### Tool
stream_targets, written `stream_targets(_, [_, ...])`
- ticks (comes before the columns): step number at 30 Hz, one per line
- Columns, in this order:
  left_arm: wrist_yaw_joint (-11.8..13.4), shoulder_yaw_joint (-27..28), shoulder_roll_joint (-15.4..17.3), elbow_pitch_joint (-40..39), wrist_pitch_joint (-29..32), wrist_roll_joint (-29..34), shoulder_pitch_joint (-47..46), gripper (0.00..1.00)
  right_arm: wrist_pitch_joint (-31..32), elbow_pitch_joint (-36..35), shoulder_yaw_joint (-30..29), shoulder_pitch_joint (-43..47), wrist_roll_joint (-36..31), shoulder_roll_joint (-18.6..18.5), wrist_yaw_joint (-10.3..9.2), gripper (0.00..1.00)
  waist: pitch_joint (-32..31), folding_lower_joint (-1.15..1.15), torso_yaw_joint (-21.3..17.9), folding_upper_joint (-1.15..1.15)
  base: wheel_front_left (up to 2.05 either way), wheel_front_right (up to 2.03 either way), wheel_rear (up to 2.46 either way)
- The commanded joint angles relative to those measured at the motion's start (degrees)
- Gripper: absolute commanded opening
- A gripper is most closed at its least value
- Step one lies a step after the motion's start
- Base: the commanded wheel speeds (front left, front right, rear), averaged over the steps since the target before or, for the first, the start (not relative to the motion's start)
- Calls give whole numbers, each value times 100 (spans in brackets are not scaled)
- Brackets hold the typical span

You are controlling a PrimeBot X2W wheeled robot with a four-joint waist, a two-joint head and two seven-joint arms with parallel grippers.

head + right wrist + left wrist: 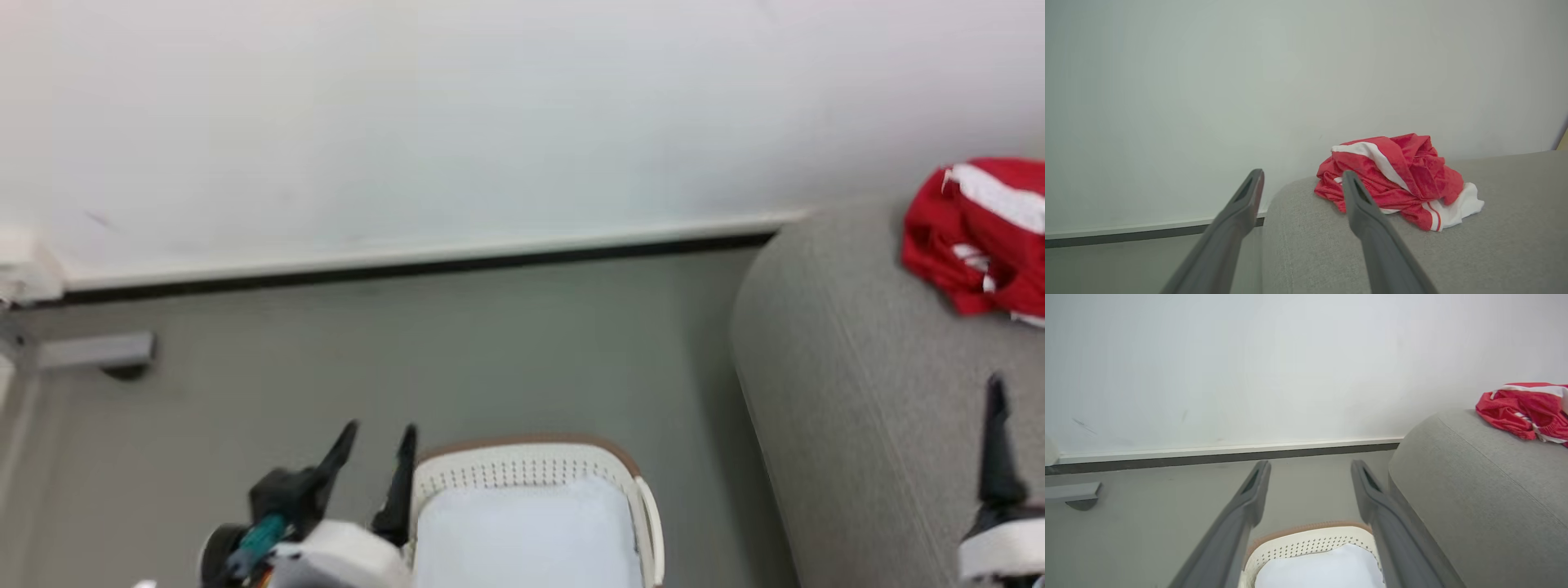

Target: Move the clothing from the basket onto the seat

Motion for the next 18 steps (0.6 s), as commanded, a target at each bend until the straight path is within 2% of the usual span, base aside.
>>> stream_targets(1, [37,90,46,-67,-9,28,188,100,-18,-51,40,174,-47,53,-15,100,-543,3,300,0,0,0,0])
stream_targets(5, [149,527,48,-223,-8,234,790,100,-27,-146,318,674,-201,315,-16,100,-714,3,408,0,0,0,0])
stream_targets(9, [125,947,-42,-386,-9,498,1227,100,-31,-113,345,1022,-292,522,-16,100,-840,3,491,0,0,0,0])
stream_targets(18, [-253,1519,-415,-392,-10,975,1736,100,-34,-16,256,1405,-392,745,-16,100,-1001,3,542,0,0,0,0])
